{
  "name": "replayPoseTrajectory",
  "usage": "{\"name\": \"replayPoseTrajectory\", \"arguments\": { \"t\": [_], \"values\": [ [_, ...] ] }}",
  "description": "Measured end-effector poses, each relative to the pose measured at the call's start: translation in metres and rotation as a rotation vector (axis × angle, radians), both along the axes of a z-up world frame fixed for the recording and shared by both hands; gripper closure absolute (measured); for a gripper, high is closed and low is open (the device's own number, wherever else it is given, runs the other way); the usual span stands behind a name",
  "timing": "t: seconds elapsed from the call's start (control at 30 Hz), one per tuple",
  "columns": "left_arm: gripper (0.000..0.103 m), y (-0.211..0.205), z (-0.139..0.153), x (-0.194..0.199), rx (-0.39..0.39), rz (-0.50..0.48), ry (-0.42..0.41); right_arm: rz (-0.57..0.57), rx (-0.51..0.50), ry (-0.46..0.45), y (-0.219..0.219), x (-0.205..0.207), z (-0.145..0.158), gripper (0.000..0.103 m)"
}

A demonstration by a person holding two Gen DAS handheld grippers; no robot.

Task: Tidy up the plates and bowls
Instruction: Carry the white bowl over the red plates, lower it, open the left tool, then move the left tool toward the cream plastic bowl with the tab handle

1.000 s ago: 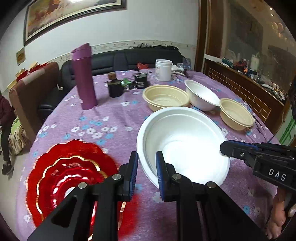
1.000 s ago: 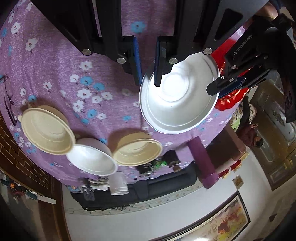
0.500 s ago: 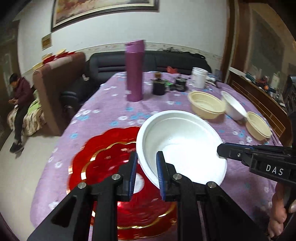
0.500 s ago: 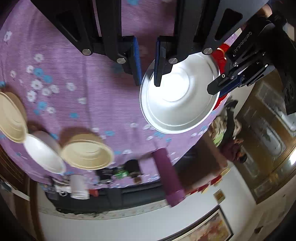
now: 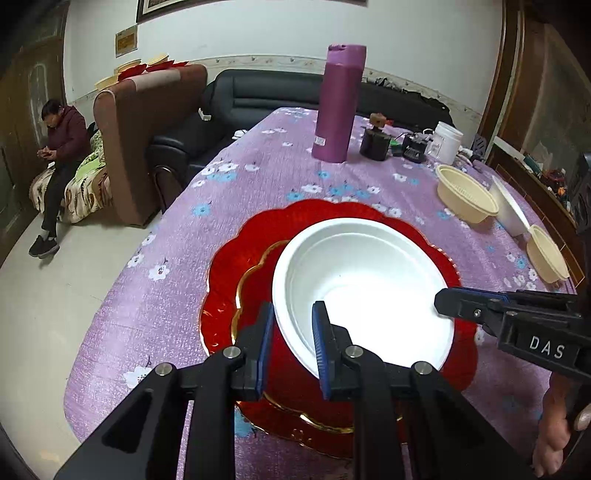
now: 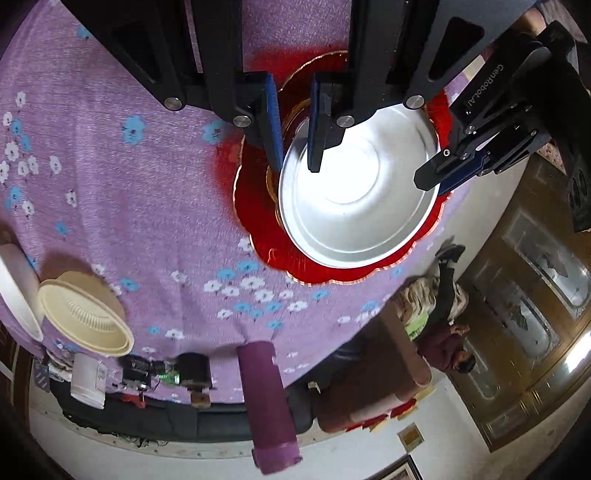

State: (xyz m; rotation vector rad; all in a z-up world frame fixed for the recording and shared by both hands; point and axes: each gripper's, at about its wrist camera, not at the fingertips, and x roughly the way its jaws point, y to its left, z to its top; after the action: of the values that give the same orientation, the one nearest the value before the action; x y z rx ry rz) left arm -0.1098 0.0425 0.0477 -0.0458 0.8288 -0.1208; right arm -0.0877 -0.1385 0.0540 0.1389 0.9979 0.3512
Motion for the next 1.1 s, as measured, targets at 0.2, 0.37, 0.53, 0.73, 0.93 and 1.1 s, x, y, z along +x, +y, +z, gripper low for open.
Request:
{"name": "replayPoseTrajectory", "arguments": {
  "t": [0.2,0.37,0.53,0.73,0.93,1.1],
  "values": [
    [0.084,0.0,-0.005,0.002,0.004,0.006,0.007,0.023,-0.042,-0.009,0.011,0.001,-0.007,0.088],
    [0.073,0.003,-0.003,0.002,0.011,0.023,0.001,0.041,-0.093,-0.057,0.017,-0.002,-0.004,0.088],
    [0.063,0.007,0.001,0.0,0.01,0.042,-0.012,0.043,-0.082,-0.085,0.012,-0.006,0.004,0.079],
    [0.063,0.004,0.012,-0.004,0.007,0.043,-0.04,0.009,-0.032,-0.102,-0.008,-0.013,0.016,0.079],
    [0.063,-0.019,0.031,-0.011,0.016,-0.012,-0.075,-0.075,0.025,-0.13,-0.049,-0.023,0.032,0.079],
    [0.059,-0.066,0.046,-0.015,0.017,-0.118,-0.108,-0.24,0.09,-0.123,-0.121,-0.029,0.036,0.079]
  ]
}}
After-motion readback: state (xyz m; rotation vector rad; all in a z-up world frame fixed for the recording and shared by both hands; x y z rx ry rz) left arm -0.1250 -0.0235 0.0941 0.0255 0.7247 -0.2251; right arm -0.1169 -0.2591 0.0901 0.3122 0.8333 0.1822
